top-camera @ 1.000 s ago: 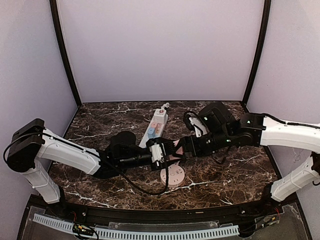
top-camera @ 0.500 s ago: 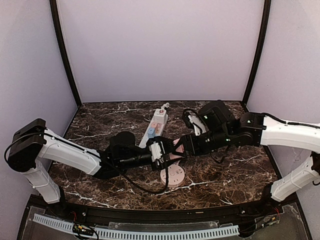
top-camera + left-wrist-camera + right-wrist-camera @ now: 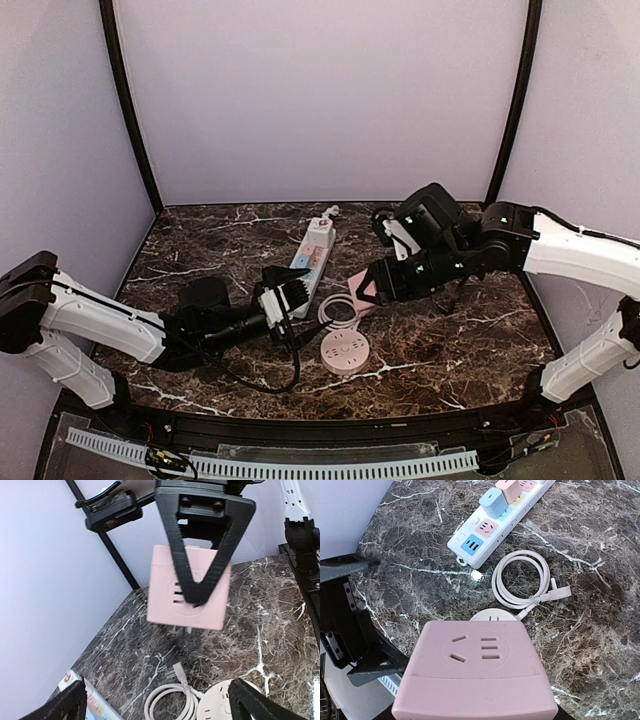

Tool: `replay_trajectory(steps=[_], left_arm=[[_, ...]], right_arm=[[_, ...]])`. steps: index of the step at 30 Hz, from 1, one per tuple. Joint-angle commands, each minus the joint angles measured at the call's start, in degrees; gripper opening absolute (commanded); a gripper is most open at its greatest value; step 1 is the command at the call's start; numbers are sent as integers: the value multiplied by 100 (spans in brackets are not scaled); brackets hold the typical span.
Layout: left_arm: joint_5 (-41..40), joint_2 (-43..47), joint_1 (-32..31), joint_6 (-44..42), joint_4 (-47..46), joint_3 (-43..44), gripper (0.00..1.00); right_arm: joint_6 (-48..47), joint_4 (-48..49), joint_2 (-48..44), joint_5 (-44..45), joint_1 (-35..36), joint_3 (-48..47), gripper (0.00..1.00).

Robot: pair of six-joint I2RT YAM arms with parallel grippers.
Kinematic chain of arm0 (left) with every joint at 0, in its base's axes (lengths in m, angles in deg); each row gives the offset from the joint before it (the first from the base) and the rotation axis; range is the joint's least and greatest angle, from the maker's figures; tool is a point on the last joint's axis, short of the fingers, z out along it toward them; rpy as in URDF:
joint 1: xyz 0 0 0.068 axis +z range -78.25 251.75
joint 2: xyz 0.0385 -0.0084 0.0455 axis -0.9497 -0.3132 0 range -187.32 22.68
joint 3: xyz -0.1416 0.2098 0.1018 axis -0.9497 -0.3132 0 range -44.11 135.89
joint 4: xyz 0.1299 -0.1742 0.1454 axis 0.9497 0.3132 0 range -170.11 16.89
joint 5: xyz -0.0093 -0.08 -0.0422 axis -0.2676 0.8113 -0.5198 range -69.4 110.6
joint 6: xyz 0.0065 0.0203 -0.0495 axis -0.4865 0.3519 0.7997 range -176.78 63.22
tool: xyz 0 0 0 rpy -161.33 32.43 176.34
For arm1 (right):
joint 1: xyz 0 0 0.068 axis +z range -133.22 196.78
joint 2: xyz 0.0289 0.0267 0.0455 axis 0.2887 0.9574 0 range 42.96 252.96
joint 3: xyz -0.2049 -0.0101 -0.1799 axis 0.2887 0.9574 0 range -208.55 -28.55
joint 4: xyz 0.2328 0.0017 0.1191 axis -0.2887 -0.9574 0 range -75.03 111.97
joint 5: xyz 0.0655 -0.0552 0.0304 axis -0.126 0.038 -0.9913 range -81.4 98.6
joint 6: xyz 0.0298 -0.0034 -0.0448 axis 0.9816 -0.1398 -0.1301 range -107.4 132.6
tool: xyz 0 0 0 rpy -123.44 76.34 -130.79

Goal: Insert the plug

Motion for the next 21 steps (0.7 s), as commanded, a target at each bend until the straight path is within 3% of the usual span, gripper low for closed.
replay_trajectory(steps=[1, 11, 17, 21], left_arm=[[-978, 451, -20, 124, 531, -172, 99], [-2219, 520, 144, 1344, 578, -375, 99], [-2678, 647, 382, 2398, 660, -561, 98], [-2780, 888, 501, 2638, 742, -715, 98]], right_arm=[[-52, -548, 189, 121, 15, -382, 0], [-110, -828, 547, -1312, -91, -767, 0], [-162, -1233, 749, -1539, -441, -990, 0], [-165, -1430, 957, -1490, -477, -1185, 0]])
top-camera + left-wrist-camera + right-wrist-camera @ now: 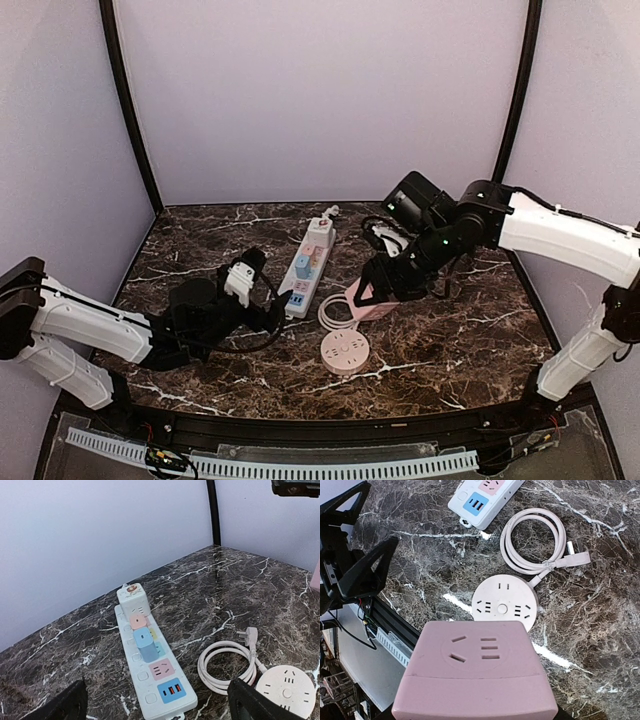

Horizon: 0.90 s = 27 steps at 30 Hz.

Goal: Insert the plug

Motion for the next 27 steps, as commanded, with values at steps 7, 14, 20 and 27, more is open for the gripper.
replay_trajectory(steps=[7, 14, 20, 27], left_arm=[[-430, 325, 166, 659, -293, -529, 100], [-440, 394, 294, 659, -422, -737, 100], [-564, 662, 385, 470, -382, -890, 100], [-635, 782, 509, 378, -439, -1002, 100]], right_arm=[[-41, -402, 667, 161, -43, -376, 0], [-371, -489, 1181, 305, -33, -372, 0], [-390, -500, 1375, 378, -19, -361, 0], [-382, -445, 1599, 442, -16, -283, 0]])
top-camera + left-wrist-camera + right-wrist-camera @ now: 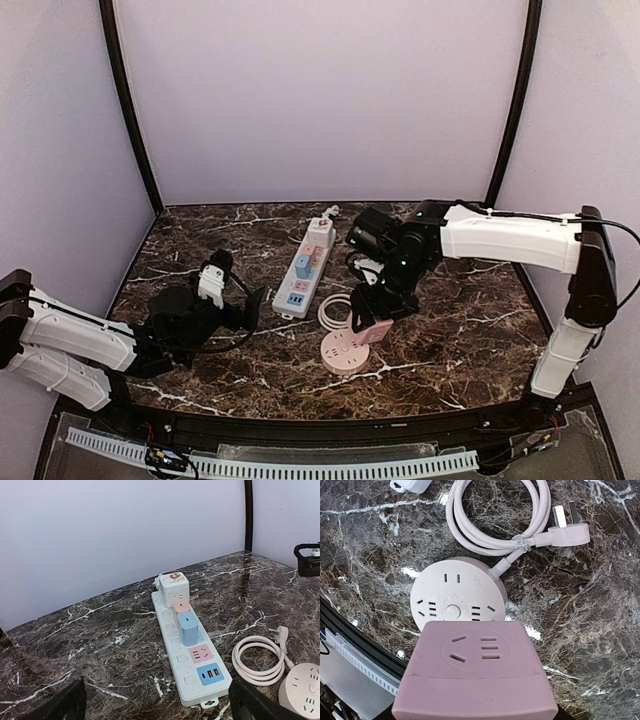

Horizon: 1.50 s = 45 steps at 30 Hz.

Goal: Insert the plug

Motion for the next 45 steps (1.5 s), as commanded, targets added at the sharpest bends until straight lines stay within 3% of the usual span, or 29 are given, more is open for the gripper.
replay_trajectory(steps=[1, 36, 45], left_arm=[[-126, 114, 90, -118, -119, -116, 100], [83, 234, 143, -136, -99, -161, 100], [95, 256, 142, -132, -101, -170, 100]], right_arm=[[-52, 5, 186, 134, 30, -61, 0], [-26, 230, 710, -38, 30, -175, 0], [250, 196, 722, 283, 22, -214, 0]])
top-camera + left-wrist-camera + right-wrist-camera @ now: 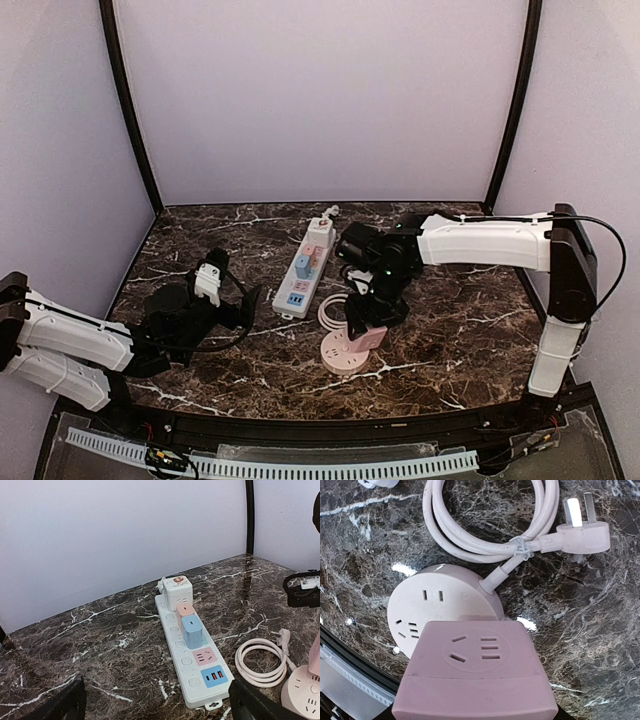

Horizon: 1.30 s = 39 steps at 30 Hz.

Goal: Insert the plug

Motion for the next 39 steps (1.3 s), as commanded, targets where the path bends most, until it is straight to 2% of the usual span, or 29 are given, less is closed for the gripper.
replay_trajectory(steps=[1, 14, 28, 39], left_arm=[[24, 106, 27, -30, -73, -102, 100], [8, 192, 27, -31, -55, -129, 100], [5, 323, 32, -20, 24, -161, 100], [-24, 382, 33, -37, 24, -181, 100]], right_arm=[[211, 46, 98, 261, 22, -149, 0], [379, 86, 263, 66, 159, -63, 0], [668, -580, 820, 903, 209, -431, 0], [767, -585, 1109, 1082, 273, -431, 0]])
